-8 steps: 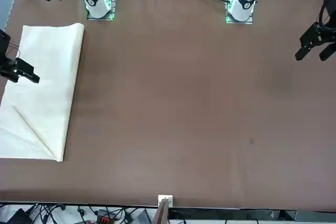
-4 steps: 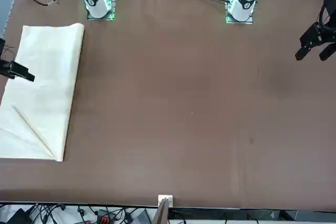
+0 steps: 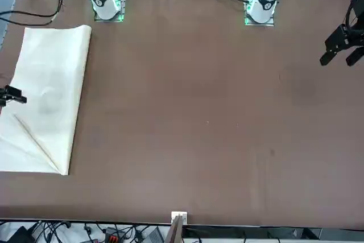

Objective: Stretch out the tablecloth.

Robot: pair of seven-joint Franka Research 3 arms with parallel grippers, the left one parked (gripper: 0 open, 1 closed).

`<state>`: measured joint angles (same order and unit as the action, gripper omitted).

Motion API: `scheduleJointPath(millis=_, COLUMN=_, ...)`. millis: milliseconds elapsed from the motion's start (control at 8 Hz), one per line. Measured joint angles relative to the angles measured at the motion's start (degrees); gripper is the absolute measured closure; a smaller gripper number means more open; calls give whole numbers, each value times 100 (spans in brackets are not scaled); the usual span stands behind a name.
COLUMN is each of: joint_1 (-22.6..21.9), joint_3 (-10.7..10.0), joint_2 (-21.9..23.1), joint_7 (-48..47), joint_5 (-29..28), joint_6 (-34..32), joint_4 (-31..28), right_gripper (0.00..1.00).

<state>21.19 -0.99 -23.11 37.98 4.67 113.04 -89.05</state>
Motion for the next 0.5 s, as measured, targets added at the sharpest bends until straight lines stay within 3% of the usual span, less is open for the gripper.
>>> scheduleJointPath(millis=250, joint_1=633, joint_3=-4, joint_2=-557, joint_7=1786, joint_5=-2, joint_6=1436, joint_4=-180, right_gripper=0)
scheduleJointPath(millis=500, joint_1=959, joint_3=21, joint_2=-1028, joint_7=3248, joint_5=-37, joint_6=2474, joint_4=-193, right_gripper=0)
